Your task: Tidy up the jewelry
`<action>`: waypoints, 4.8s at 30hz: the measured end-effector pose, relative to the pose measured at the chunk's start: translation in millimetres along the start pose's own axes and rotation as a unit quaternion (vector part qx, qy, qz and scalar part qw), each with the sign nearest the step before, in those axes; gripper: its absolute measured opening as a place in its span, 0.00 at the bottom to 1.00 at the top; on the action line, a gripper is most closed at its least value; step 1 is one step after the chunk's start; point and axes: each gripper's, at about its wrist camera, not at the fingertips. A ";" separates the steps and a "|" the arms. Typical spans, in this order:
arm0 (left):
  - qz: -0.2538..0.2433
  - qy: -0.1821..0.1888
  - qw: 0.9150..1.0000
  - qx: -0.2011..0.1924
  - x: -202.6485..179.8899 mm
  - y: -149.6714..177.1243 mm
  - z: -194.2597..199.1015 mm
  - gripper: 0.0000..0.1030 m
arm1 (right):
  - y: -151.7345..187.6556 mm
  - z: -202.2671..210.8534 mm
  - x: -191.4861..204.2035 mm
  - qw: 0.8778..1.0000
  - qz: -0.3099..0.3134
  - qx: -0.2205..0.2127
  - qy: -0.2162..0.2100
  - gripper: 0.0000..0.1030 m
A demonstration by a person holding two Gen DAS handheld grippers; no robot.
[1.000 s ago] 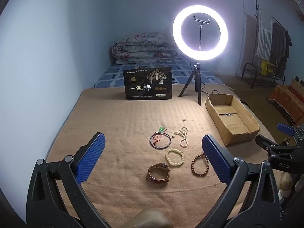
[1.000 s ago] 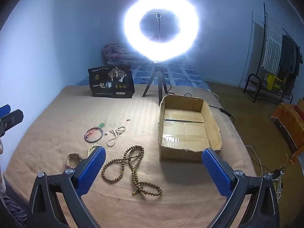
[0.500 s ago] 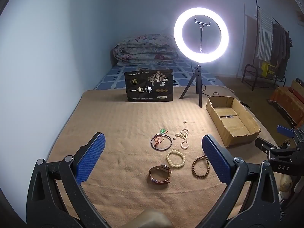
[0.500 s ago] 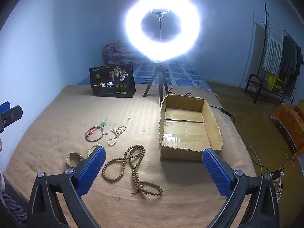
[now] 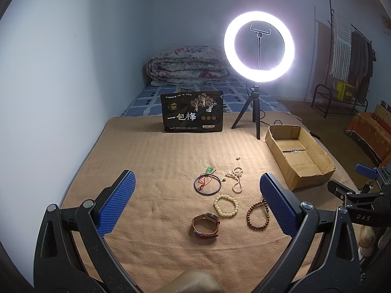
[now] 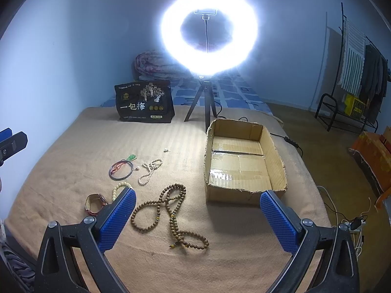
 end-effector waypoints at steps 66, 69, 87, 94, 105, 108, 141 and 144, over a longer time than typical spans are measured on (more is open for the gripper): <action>0.012 -0.014 1.000 0.025 13.7 12.0 -21.6 1.00 | 3.7 -15.8 -4.2 1.000 0.000 0.030 -0.003 1.00; 0.014 -0.021 0.999 0.036 16.6 10.8 -28.0 1.00 | 1.2 -24.0 -6.7 0.999 -0.004 0.041 -0.004 1.00; 0.028 0.007 0.988 0.153 21.2 29.0 -96.7 0.83 | 12.8 -92.7 4.2 0.989 0.014 0.144 -0.043 0.84; 0.062 0.031 0.973 0.221 28.5 47.6 -128.3 0.62 | 13.6 -114.4 17.6 0.983 0.023 0.172 -0.065 0.75; 0.098 0.050 0.953 0.281 35.1 69.9 -163.6 0.48 | 19.6 -154.9 27.2 0.973 -0.002 0.220 -0.073 0.73; 0.106 0.055 0.949 0.291 36.3 74.1 -170.2 0.47 | 23.6 -163.9 31.2 0.970 -0.004 0.230 -0.076 0.73; 0.118 0.057 0.926 0.354 35.2 105.1 -211.5 0.07 | 28.2 -197.2 59.9 0.962 0.039 0.261 -0.071 0.23; 0.120 0.056 0.927 0.352 35.6 104.2 -211.3 0.06 | 27.7 -197.3 62.6 0.961 0.045 0.261 -0.077 0.12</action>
Point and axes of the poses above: each gripper's, at about its wrist camera, not at the fingertips, and z roughly against the way its jaws point, x to its left, y to its underside, and after that the axes turned 1 degree about x, right-handed
